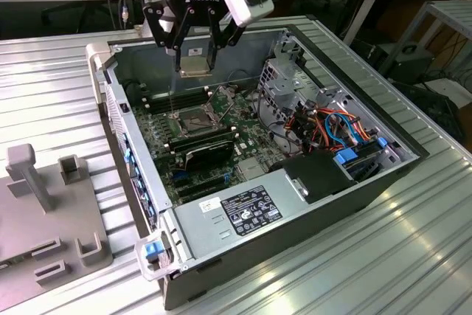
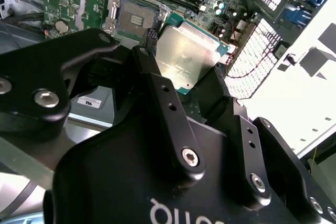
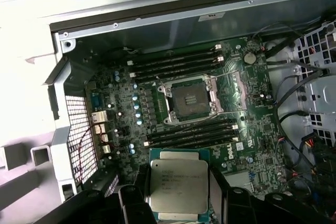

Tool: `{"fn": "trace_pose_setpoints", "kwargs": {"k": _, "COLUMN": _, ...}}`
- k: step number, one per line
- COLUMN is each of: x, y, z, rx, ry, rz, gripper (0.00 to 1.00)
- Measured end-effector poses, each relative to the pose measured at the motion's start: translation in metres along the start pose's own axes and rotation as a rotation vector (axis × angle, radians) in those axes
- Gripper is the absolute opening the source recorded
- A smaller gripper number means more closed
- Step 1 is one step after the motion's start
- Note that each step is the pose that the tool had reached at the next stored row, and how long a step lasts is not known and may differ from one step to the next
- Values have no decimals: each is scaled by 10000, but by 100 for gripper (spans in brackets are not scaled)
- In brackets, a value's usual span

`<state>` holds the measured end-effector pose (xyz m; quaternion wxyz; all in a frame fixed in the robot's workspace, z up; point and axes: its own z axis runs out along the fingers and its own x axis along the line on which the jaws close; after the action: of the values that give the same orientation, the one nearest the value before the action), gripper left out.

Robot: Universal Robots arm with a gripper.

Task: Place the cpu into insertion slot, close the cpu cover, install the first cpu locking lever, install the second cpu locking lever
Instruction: 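Place the cpu into insertion slot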

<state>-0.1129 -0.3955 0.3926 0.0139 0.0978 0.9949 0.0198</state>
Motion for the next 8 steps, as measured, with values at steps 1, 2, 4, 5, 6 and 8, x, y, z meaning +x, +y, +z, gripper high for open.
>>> {"fn": "trace_pose_setpoints", "kwargs": {"k": 1, "x": -4, "y": 10, "z": 2, "rx": -1, "ry": -1, "rz": 5, "gripper": 55}}
{"fn": "trace_pose_setpoints", "kwargs": {"k": 2, "x": -7, "y": 21, "z": 4, "rx": -1, "ry": -2, "rz": 7, "gripper": 55}}
{"fn": "trace_pose_setpoints", "kwargs": {"k": 4, "x": -7, "y": 28, "z": 8, "rx": -2, "ry": -2, "rz": 19, "gripper": 55}}
{"fn": "trace_pose_setpoints", "kwargs": {"k": 5, "x": -7, "y": 28, "z": 10, "rx": 0, "ry": -3, "rz": 52, "gripper": 55}}
{"fn": "trace_pose_setpoints", "kwargs": {"k": 6, "x": -8, "y": 29, "z": 12, "rx": 2, "ry": -7, "rz": 136, "gripper": 55}}
{"fn": "trace_pose_setpoints", "kwargs": {"k": 8, "x": -11, "y": 32, "z": 13, "rx": 11, "ry": -21, "rz": 468, "gripper": 55}}
